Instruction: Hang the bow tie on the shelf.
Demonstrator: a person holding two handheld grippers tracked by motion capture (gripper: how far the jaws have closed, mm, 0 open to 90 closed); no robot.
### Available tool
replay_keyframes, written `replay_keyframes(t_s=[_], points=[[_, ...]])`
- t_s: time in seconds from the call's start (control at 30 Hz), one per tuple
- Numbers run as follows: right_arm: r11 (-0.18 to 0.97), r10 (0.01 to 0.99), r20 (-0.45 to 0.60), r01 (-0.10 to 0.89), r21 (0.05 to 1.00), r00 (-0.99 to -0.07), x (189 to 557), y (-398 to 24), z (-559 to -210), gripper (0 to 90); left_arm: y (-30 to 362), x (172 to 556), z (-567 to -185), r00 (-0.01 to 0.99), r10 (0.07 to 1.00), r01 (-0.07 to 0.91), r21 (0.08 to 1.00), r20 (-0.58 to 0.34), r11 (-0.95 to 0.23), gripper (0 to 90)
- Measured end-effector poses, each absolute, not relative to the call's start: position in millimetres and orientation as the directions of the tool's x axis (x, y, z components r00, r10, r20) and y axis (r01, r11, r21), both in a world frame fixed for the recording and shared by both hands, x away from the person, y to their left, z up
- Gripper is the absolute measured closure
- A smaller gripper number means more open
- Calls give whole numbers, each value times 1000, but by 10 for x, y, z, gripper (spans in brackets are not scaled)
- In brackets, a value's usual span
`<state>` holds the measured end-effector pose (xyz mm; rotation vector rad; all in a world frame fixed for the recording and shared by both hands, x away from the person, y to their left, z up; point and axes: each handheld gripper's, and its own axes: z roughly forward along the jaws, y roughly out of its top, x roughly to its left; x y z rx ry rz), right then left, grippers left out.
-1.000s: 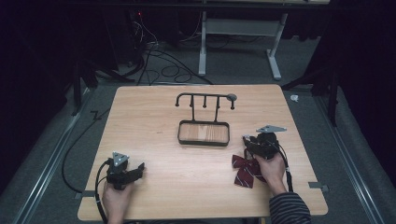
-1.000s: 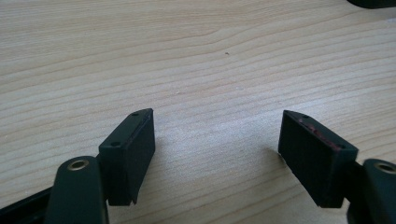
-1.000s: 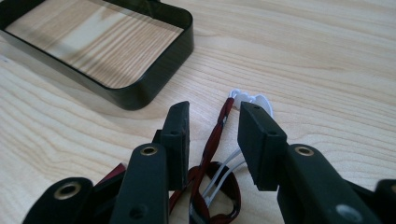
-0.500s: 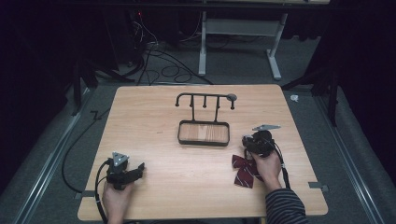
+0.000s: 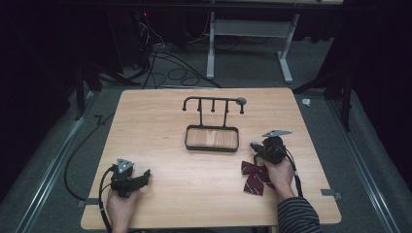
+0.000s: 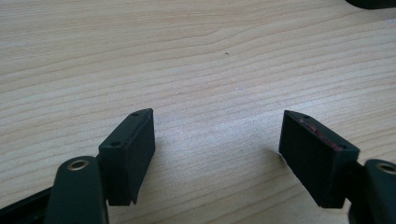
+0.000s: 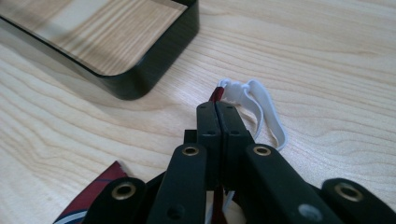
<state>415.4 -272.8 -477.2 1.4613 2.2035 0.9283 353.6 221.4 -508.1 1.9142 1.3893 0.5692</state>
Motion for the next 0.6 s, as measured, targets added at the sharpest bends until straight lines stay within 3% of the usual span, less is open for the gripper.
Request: replay_keyframes(t_s=[0.6], points=[[280,882,48,603,747,-470,3936,-2779,-4400,900,2211,3535,-5080,332,942,639,745,-40,-194,277]])
